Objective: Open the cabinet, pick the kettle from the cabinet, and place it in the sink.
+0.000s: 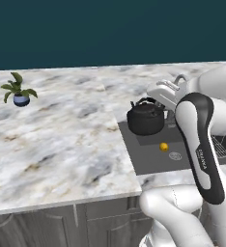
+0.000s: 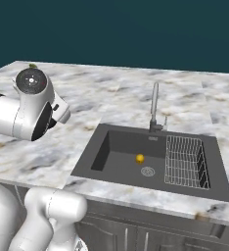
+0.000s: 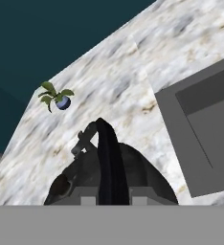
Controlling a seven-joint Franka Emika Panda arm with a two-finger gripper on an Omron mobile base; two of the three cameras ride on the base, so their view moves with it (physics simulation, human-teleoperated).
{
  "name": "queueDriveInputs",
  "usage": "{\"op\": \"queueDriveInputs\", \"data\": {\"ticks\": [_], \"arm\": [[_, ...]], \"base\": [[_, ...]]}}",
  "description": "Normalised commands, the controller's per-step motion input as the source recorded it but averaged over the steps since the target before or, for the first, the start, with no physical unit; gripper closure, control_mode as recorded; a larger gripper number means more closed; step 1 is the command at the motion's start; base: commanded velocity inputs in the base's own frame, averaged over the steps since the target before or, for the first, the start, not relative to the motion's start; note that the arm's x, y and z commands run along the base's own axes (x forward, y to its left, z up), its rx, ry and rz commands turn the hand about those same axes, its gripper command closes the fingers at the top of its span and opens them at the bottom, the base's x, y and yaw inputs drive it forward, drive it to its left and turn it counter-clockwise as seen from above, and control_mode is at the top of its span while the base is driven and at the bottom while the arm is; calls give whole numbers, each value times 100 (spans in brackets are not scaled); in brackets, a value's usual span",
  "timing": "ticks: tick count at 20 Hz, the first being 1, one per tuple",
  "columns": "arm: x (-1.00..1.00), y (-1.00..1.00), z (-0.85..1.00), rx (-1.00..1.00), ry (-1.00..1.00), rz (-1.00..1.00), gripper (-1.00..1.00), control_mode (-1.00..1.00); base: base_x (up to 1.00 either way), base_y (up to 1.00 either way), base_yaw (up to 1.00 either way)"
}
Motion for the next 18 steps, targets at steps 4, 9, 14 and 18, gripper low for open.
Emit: {"op": "queueDriveInputs", "data": {"ticks": [4, 9, 14, 18], "arm": [[0, 0, 0, 0, 0, 0, 100, -100], [0, 0, 0, 0, 0, 0, 100, -100], [0, 0, 0, 0, 0, 0, 100, -100], [-1, -2, 0, 1, -1, 0, 100, -100]], "base": [[0, 0, 0], [0, 0, 0], [0, 0, 0], [0, 0, 0]]}}
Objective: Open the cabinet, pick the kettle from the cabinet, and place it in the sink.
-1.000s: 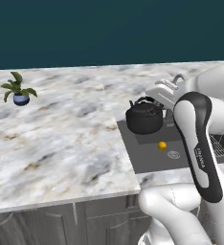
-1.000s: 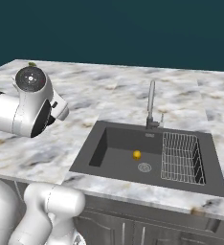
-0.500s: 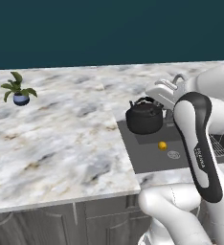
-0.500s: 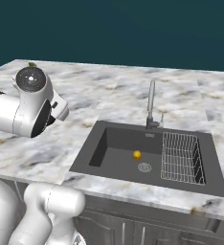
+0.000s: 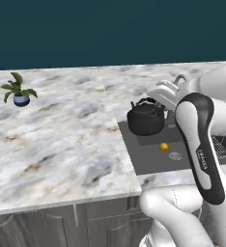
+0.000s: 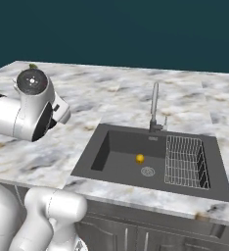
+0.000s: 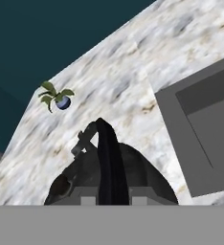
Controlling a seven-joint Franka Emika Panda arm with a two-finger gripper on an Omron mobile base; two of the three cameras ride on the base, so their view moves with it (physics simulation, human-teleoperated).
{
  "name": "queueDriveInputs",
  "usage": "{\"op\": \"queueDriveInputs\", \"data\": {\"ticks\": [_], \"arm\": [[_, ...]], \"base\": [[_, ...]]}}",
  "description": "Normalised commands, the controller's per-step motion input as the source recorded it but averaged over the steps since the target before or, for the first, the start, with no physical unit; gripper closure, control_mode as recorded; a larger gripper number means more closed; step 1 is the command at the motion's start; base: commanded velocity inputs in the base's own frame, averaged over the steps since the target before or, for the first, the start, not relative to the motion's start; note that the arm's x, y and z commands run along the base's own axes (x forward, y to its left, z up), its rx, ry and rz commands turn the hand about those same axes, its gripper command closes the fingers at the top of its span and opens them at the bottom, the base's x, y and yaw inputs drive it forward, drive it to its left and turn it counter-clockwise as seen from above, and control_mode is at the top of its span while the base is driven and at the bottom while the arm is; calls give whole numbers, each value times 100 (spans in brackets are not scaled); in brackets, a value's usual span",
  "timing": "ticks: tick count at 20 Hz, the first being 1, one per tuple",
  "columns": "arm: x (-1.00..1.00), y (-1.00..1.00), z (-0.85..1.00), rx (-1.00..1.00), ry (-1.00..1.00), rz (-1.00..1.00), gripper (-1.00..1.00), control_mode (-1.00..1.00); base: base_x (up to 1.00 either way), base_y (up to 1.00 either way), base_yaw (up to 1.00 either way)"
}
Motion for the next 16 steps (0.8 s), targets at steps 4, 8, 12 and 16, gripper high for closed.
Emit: {"op": "queueDriveInputs", "data": {"ticks": [4, 8, 12, 16], "arm": [[-3, -8, -1, 1, -7, 0, 100, -100], [0, -27, 0, 10, -3, 0, 100, -100], [-1, -29, 0, 3, 0, -14, 100, -100], [0, -31, 0, 3, 0, -17, 100, -100]], "base": [[0, 0, 0], [0, 0, 0], [0, 0, 0], [0, 0, 0]]}}
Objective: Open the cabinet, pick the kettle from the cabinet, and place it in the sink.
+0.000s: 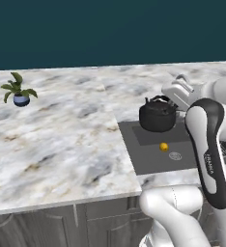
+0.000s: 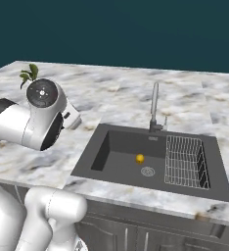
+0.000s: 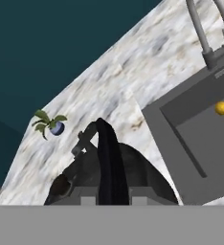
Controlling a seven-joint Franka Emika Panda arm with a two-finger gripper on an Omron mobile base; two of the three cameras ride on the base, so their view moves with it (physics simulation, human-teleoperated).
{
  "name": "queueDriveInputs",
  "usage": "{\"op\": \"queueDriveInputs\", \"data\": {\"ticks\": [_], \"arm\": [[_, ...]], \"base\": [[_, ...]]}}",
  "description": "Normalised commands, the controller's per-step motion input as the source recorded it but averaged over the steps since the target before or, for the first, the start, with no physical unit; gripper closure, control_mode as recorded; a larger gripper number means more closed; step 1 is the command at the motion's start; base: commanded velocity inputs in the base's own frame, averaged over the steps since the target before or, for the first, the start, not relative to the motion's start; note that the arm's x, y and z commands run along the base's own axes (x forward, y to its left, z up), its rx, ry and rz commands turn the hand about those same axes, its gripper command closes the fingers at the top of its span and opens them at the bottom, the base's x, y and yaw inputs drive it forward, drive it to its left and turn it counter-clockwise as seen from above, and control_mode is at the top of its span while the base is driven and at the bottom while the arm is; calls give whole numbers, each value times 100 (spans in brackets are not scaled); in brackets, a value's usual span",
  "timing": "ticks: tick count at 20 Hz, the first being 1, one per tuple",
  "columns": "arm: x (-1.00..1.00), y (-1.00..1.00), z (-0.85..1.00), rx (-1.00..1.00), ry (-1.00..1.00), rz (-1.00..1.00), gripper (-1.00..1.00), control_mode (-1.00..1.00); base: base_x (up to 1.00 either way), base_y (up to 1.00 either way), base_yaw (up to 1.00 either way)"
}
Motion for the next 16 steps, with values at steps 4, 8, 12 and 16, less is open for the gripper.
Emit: {"op": "queueDriveInputs", "data": {"ticks": [4, 8, 12, 16], "arm": [[0, -32, -1, 7, 0, -5, 100, -100], [0, -23, -5, 2, 0, 0, 100, -100], [0, -13, -13, 0, -1, 5, 100, -100], [0, -9, -15, 0, -1, 10, 100, -100]], "base": [[0, 0, 0], [0, 0, 0], [0, 0, 0], [0, 0, 0]]}}
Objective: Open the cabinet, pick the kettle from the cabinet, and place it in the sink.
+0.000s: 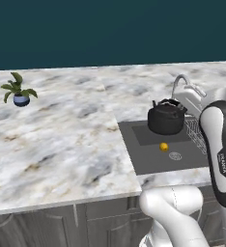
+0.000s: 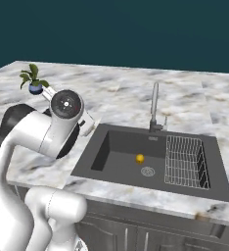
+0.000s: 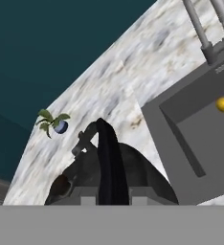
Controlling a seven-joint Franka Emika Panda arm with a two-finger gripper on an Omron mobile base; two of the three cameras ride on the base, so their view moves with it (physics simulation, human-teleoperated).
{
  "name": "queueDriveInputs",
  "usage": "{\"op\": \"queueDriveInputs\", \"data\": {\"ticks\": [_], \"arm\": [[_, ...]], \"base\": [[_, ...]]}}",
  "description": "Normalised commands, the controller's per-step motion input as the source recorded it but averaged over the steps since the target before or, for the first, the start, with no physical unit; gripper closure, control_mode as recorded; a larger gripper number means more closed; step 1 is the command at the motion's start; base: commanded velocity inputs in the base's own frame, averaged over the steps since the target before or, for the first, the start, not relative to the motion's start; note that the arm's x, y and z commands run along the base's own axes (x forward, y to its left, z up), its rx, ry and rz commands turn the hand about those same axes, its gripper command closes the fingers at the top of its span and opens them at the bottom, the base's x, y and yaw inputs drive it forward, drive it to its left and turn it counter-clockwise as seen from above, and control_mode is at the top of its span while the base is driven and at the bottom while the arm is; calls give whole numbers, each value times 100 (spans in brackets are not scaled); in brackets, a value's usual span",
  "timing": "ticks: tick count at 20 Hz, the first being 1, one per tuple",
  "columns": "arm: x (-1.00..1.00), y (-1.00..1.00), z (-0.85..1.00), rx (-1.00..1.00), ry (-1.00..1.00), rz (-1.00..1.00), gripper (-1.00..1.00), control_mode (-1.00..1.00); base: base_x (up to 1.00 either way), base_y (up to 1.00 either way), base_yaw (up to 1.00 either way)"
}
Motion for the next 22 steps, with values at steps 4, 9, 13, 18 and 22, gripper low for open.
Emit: {"op": "queueDriveInputs", "data": {"ticks": [4, 9, 13, 18, 22], "arm": [[0, -1, -14, -2, 0, 2, 100, -100], [4, -8, -14, -1, 3, 6, 100, -100], [5, -16, -12, 0, 6, 14, 100, -100], [6, -21, -8, 0, 8, 11, 100, -100], [14, -20, -9, 0, 12, 7, 100, -100]], "base": [[0, 0, 0], [0, 0, 0], [0, 0, 0], [0, 0, 0], [0, 0, 0]]}}
